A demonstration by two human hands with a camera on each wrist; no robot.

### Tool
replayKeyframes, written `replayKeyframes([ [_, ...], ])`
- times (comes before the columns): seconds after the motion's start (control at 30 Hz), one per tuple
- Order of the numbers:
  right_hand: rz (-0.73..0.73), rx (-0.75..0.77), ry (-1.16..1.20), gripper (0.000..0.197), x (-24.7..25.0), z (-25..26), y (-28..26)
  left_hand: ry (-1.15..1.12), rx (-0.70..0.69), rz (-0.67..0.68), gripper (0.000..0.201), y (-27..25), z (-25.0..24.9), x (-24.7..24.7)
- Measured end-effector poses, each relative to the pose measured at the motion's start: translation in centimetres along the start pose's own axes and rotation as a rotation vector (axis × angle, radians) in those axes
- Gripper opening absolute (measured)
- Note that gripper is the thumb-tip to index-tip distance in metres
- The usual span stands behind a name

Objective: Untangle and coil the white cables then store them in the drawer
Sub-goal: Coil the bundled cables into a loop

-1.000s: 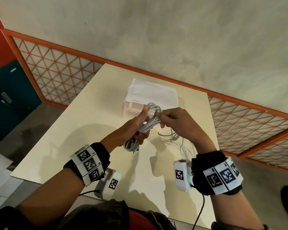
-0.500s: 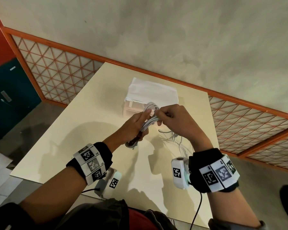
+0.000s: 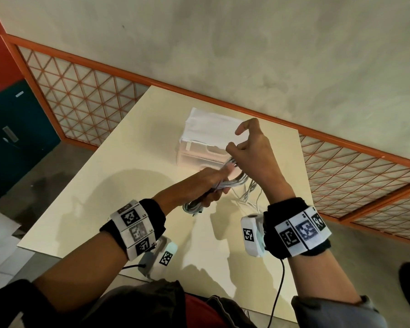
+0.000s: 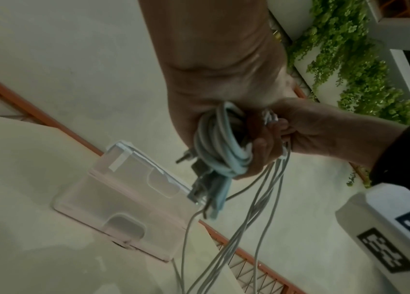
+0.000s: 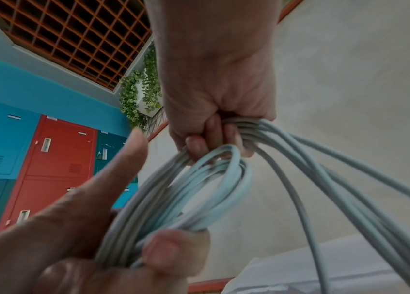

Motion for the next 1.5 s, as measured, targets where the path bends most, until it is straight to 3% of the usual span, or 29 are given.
replayKeyframes([
  [0.1, 0.041, 0.0, -0.184, 0.019, 0.3, -0.7, 0.4, 0.046, 0.011, -0.015, 0.046, -0.3, 0.0, 0.1],
  [0.17, 0.05, -0.055, -0.23, 0.037, 0.9, -1.8, 0.6, 0.012, 0.02, -0.001, 0.044, -0.5, -0.2, 0.3],
  [0.27, 0.073, -0.106, 0.034, 0.055, 1.5, -3.4, 0.3, -0.061, -0.013, 0.001, 0.042, -0.8, -0.6, 1.2],
  [0.33, 0.103, -0.083, 0.235, 0.055, 1.5, -4.0, -0.6, -0.126, -0.039, -0.03, 0.042, -0.9, -0.7, 2.2],
  [0.43, 0.135, -0.024, 0.34, 0.044, 0.2, -4.3, -2.4, -0.214, -0.058, -0.071, 0.045, -0.8, -0.6, 3.3],
  [0.67, -0.148, -0.2, 0.498, 0.044, -2.7, -2.8, -3.0, -0.198, -0.193, -0.056, 0.033, -0.1, -1.3, 2.5],
  [0.83, -0.195, -0.248, 0.493, 0.045, -3.4, -1.8, -2.7, -0.208, -0.267, -0.088, 0.034, 0.3, -1.8, 2.3],
  [1.0, -0.197, -0.279, 0.475, 0.043, -3.5, -1.7, -2.3, -0.243, -0.312, -0.094, 0.02, 0.6, -1.7, 2.7],
  [1.27, -0.063, -0.28, 0.545, 0.034, -4.0, -2.2, -1.0, -0.16, -0.336, -0.12, 0.028, 0.3, -2.6, 2.9],
  [1.5, 0.067, -0.228, 0.51, 0.051, -4.3, -2.2, -1.4, -0.19, -0.264, -0.137, 0.032, 0.9, -2.3, 3.3],
])
Point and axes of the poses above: each hand's wrist, its own y-axis towards the middle knuckle, its own x-axis out of the back of the hand, z = x × y, the point moved 5 cm from there along y, towards the middle knuckle, and after that the axes turned 9 degrees about x, right-handed, at the moved point
